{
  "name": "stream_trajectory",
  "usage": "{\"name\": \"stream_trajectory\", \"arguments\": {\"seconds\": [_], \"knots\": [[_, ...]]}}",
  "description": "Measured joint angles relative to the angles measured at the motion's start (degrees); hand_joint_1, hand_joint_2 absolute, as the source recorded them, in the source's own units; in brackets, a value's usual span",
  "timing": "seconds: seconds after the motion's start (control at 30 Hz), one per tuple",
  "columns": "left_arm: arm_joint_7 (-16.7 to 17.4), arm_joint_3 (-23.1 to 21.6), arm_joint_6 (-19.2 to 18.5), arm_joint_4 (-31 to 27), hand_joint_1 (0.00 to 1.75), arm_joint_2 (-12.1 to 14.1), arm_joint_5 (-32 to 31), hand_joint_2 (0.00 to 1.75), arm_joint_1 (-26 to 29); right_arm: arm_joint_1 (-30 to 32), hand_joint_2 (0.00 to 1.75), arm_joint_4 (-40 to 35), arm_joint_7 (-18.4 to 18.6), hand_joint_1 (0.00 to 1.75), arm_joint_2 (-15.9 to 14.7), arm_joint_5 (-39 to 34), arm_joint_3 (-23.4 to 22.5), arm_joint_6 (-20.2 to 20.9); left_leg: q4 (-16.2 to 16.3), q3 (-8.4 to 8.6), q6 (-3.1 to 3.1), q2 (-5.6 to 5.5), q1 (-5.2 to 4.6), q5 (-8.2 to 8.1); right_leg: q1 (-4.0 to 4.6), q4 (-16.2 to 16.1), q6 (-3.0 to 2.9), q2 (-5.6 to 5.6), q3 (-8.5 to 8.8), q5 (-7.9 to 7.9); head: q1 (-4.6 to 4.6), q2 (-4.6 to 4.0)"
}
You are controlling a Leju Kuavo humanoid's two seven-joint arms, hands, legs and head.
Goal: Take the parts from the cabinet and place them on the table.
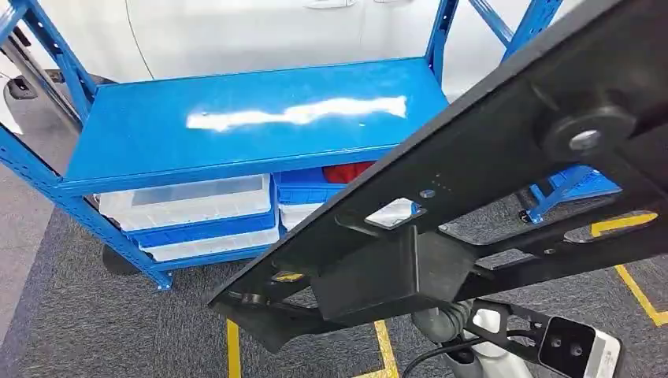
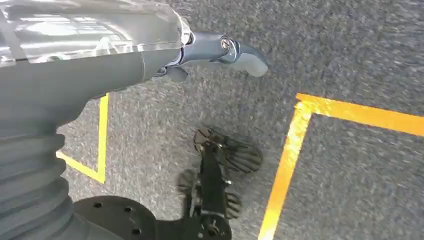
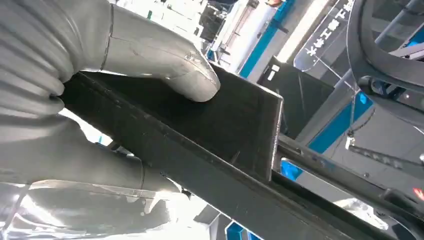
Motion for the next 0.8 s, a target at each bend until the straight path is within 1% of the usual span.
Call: {"name": "stream_trajectory", "arguments": {"seconds": [0.03,0.07,0.1,0.13,0.17,0.2,0.27,0.3,0.33,0.37,0.4,0.43,0.47,0.5,0.53,0.57,0.6,0.63,0.67,0.7,0.73,0.77,0.8], "knots": [[0.0,0.0,0.0,0.0,0.00,0.0,0.0,1.75,0.0,0.1,1.75,0.0,0.0,1.75,0.0,0.0,-0.2,0.1,0.3,-0.76,-0.05,0.00,-0.04,0.35,0.01,-1.0,-0.05,0.00,1.43,1.30,0.00,0.00],[0.0,0.0,0.1,0.0,0.00,0.0,0.0,1.75,0.0,0.0,1.75,0.0,0.0,1.75,0.0,-0.1,-0.3,0.3,0.6,-1.51,-0.08,-0.02,-0.08,0.57,0.02,-4.0,-0.20,0.00,3.87,3.21,0.00,0.00],[0.0,0.0,0.1,0.0,0.00,0.0,0.0,1.75,0.0,0.0,1.75,0.0,0.0,1.75,0.0,-0.1,-0.4,0.5,0.9,-2.11,-0.18,-0.07,-0.14,0.81,0.04,-9.0,-0.48,0.00,7.27,5.19,0.00,0.00],[0.0,0.0,0.1,0.0,0.00,0.0,0.0,1.75,0.0,-0.1,1.75,0.0,0.0,1.75,0.1,-0.2,-0.5,0.7,1.1,-2.51,-0.33,-0.10,-0.19,1.07,0.16,-14.2,-0.97,0.01,10.92,5.92,0.00,0.00],[0.0,0.0,0.1,0.0,0.00,-0.1,0.0,1.75,0.0,-0.2,1.75,-0.1,0.0,1.75,0.2,-0.2,-0.5,0.9,1.3,-2.96,-0.67,-0.10,-0.42,1.37,0.59,-18.0,-1.53,-0.01,13.17,4.14,0.00,0.00],[0.0,0.0,0.1,0.0,0.00,-0.1,0.0,1.75,0.0,-0.2,1.75,-0.4,0.0,1.75,0.3,-0.3,-0.6,0.9,1.3,-2.96,-0.95,-0.07,-0.31,1.73,0.63,-18.5,-1.63,-0.08,13.19,4.20,-0.02,0.00],[0.0,0.0,0.1,0.0,0.00,-0.1,0.0,1.75,0.0,-0.3,1.75,-0.5,0.0,1.75,0.4,-0.3,-0.8,0.9,1.1,-2.99,-1.61,-0.02,-0.09,2.46,0.90,-18.7,-2.18,-0.02,12.75,4.60,0.00,0.00],[0.0,0.0,0.1,0.0,0.00,-0.1,0.0,1.75,0.0,-0.3,1.75,-0.5,0.0,1.75,0.4,-0.4,-0.9,0.9,1.0,-2.99,-1.99,-0.07,-0.26,2.78,0.58,-19.1,-2.62,-0.04,12.64,5.15,0.00,0.00],[0.0,0.0,0.2,0.0,0.00,0.1,0.0,1.75,0.0,-0.3,1.75,-0.5,0.0,1.75,0.5,-0.4,-0.9,0.9,1.6,-3.37,-2.20,-0.23,-0.08,2.02,0.12,-19.6,-2.87,-0.42,12.70,5.85,0.00,0.00],[0.1,0.0,0.1,0.0,0.00,0.0,-0.2,1.75,0.0,-0.3,1.75,-0.5,0.0,1.75,0.6,-0.3,-0.9,0.9,3.7,-4.25,-2.55,-0.30,-0.12,-0.49,0.07,-19.7,-3.26,-0.30,12.32,6.29,-0.02,0.00],[0.1,0.0,0.1,0.0,0.00,0.0,-0.1,1.75,0.1,-0.2,1.75,-0.6,0.0,1.75,0.8,-0.1,-0.9,0.8,7.7,-5.63,-2.92,-0.31,0.16,-3.67,0.05,-19.7,-3.41,-0.37,11.87,6.63,-0.02,0.00],[0.1,0.0,0.1,0.0,0.00,0.0,0.0,1.75,0.1,-0.2,1.75,-0.7,0.0,1.75,0.9,0.2,-0.9,0.7,12.2,-7.08,-3.25,-0.30,0.35,-6.26,0.05,-19.7,-3.40,-0.38,11.47,6.96,0.00,0.00],[0.1,0.0,0.1,0.0,0.00,0.1,0.0,1.75,0.1,-0.1,1.75,-0.8,0.0,1.75,0.9,0.5,-0.9,0.5,16.3,-8.34,-3.57,-0.29,0.51,-8.02,0.05,-19.6,-3.36,-0.39,11.02,7.24,0.00,0.00],[0.1,0.0,0.0,0.0,0.00,0.1,0.0,1.75,0.1,-0.1,1.75,-0.8,0.0,1.75,0.9,0.7,-0.9,0.0,18.9,-8.86,-3.84,-0.29,0.68,-8.51,0.00,-19.5,-3.23,-0.39,10.57,7.52,-0.02,0.00],[0.1,0.0,0.0,0.0,0.00,0.1,0.0,1.75,0.1,-0.1,1.75,-0.8,0.0,1.75,0.9,1.0,-0.9,-0.6,18.3,-7.97,-4.01,-0.29,0.89,-7.65,-0.09,-19.3,-3.07,-0.37,10.19,7.69,0.00,0.00],[0.1,0.0,0.0,0.0,0.00,0.1,0.0,1.75,0.1,-0.1,1.75,-0.9,0.0,1.75,0.9,1.3,-0.9,-1.2,15.0,-5.56,-4.18,-0.27,1.09,-5.77,-0.19,-19.0,-2.95,-0.37,9.88,7.77,-0.02,0.00],[0.1,0.0,0.0,0.0,0.00,0.1,0.0,1.75,0.1,-0.1,1.75,-1.0,0.0,1.75,0.9,1.5,-0.9,-1.6,9.7,-2.18,-4.30,-0.26,1.24,-3.59,-0.34,-18.7,-2.80,-0.36,9.66,7.76,-0.02,0.00],[0.0,0.0,0.0,0.0,0.00,0.2,0.0,1.75,0.0,-0.1,1.75,-1.3,0.0,1.75,0.9,1.6,-0.9,-2.0,4.4,1.16,-4.37,-0.30,1.41,-1.99,-0.43,-18.3,-2.59,-0.29,9.49,7.67,-0.02,0.00],[-0.1,0.0,0.1,0.0,0.00,0.2,0.0,1.75,-0.1,-0.1,1.75,-1.5,0.0,1.75,0.9,1.7,-0.9,-2.7,1.5,3.19,-4.24,-0.86,1.34,-3.35,-0.31,-18.1,-2.16,-0.25,9.10,7.62,-0.02,0.00],[-0.2,0.0,0.1,0.0,0.00,0.3,0.0,1.75,-0.1,-0.2,1.75,-1.7,0.0,1.75,0.9,1.8,-0.9,-3.3,1.4,2.97,-3.40,-1.19,0.88,-2.81,-0.25,-18.0,-1.68,-0.21,8.95,7.88,0.00,0.00],[-0.3,0.0,0.2,0.0,0.00,0.3,0.0,1.75,0.0,-0.2,1.75,-1.7,0.0,1.75,0.9,1.9,-0.9,-3.6,1.1,2.72,-3.25,-1.05,0.89,-2.93,-0.23,-17.8,-1.38,-0.13,8.89,8.07,0.00,0.00],[-0.3,0.0,0.2,0.0,0.00,0.3,0.0,1.75,0.0,-0.2,1.75,-1.7,0.0,1.75,0.8,1.9,-0.9,-3.7,1.2,2.53,-2.90,-1.04,0.76,-2.99,-0.32,-17.9,-1.04,0.01,8.74,8.29,0.00,0.00],[-0.3,0.0,0.2,0.0,0.00,0.3,0.0,1.75,0.0,-0.2,1.75,-1.7,0.0,1.75,0.8,2.0,-0.9,-3.8,1.1,2.42,-2.48,-0.96,0.78,-2.76,-0.21,-18.0,-0.62,0.06,8.70,8.42,0.00,0.00]]}}
